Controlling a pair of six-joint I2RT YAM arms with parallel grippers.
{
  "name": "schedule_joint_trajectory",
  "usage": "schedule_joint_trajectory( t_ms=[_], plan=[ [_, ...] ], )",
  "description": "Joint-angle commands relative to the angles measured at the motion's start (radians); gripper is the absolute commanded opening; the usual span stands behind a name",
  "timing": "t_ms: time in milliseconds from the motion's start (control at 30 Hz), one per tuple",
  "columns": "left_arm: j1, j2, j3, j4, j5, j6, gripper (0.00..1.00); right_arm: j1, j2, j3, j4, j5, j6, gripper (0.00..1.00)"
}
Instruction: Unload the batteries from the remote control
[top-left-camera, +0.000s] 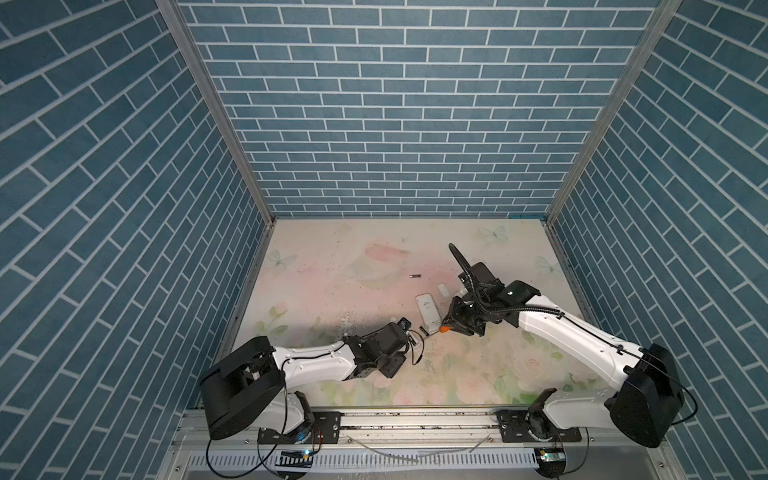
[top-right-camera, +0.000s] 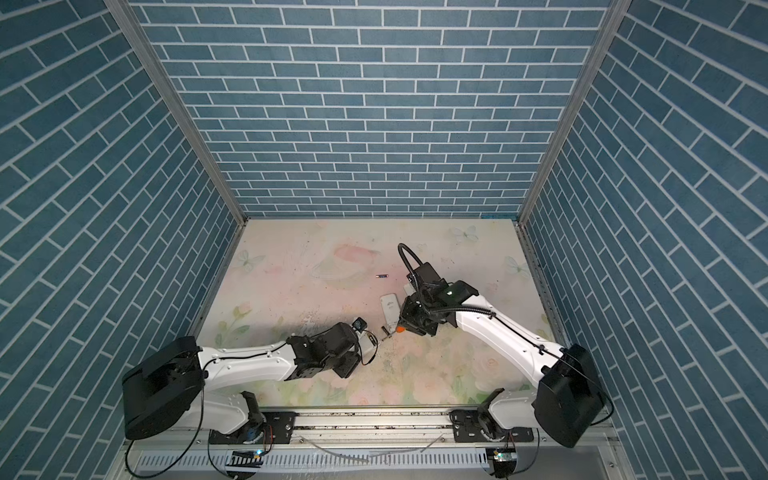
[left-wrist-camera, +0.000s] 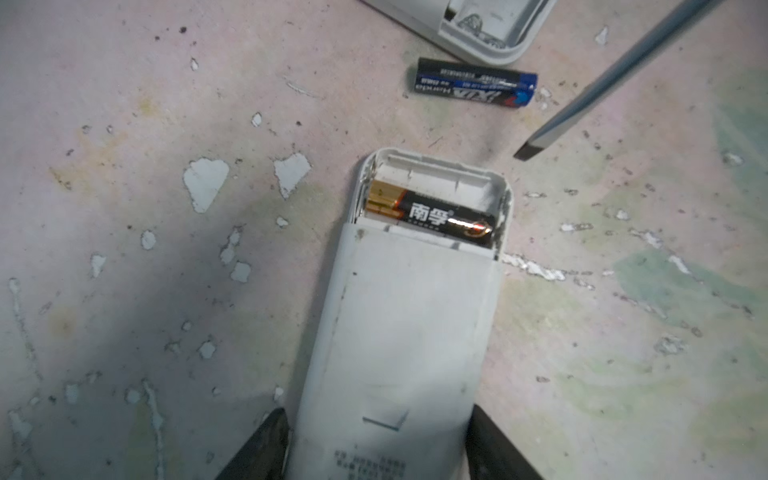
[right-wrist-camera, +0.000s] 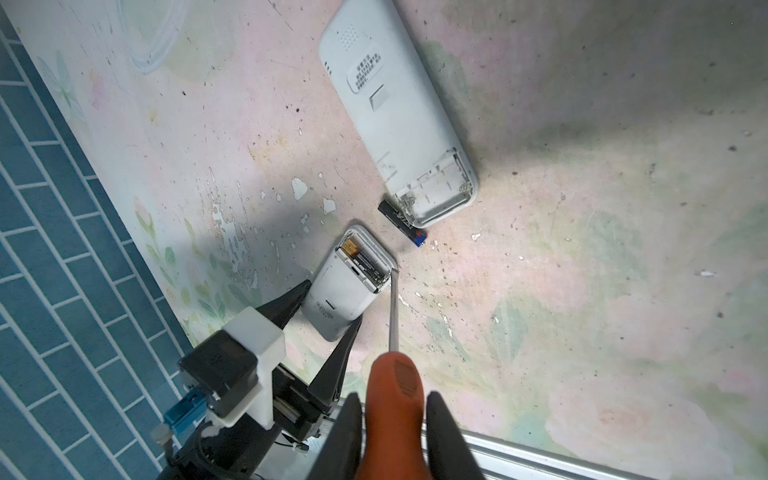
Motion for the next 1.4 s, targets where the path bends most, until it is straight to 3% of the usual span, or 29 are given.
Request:
schedule_joint_trajectory(
  t_ms=[0,433,1367],
  plan=[
    [-0.002,-0.013,-0.022,0.002,0.009,-0.009,0.66,-0.004,0.016,0.062,0.021,0.005,0.049,0.0],
    [-0.003,-0.016,-0.024,0.003,0.015,-0.007,0.66,-0.004,0.093,0.057,0.15,-0.054,0.044,0.0],
    [-0.003,0.01,-0.012,-0.003,0.021,-0.005,0.63,-0.027,0.054,-0.036,0.073,-0.125,-0.054,0.0]
  ],
)
